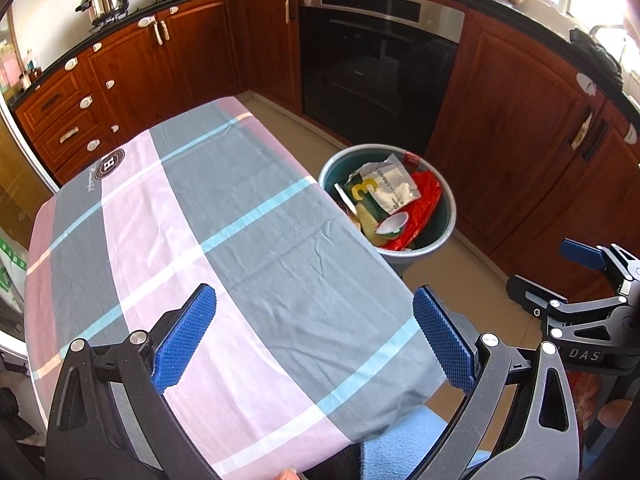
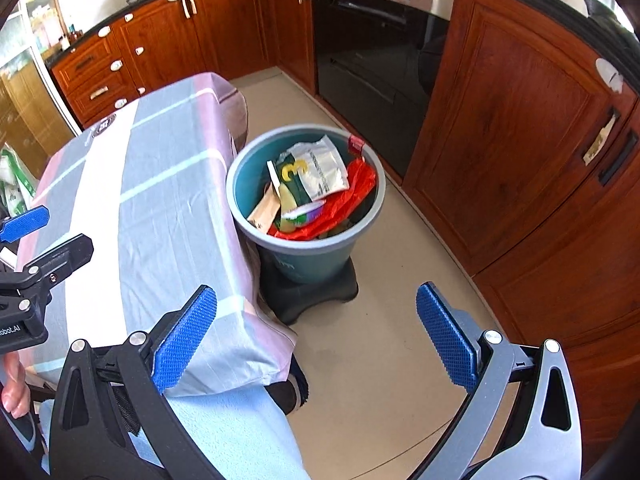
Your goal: Collect trash
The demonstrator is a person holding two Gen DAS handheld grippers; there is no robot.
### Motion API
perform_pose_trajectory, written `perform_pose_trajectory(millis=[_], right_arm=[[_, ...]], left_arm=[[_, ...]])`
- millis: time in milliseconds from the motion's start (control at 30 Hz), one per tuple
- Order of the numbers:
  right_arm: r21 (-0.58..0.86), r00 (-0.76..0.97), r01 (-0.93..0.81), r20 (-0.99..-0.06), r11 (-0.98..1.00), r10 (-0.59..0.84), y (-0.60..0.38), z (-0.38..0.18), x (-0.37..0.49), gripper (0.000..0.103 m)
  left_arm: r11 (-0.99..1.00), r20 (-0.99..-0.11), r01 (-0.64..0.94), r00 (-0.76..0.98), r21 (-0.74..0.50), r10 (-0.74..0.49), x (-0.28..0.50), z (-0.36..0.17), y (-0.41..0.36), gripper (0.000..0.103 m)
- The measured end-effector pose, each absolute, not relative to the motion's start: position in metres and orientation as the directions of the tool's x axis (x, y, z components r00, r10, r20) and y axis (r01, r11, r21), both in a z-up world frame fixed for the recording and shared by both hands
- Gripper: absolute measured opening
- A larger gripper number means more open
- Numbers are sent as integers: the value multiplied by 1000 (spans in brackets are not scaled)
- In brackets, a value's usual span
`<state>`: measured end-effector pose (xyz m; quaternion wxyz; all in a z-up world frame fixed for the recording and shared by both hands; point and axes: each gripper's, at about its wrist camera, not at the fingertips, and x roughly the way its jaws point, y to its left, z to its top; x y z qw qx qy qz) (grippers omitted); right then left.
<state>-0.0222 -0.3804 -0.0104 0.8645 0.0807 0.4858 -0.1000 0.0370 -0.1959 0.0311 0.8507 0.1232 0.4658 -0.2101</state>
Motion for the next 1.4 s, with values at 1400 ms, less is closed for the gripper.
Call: perform_pose_trajectory(millis=[1400], right_arm=[[53, 428, 235, -902, 971, -54, -367, -58, -6, 96]], left_arm=[[891, -876, 454, 436, 16, -207, 38, -8, -192, 99]])
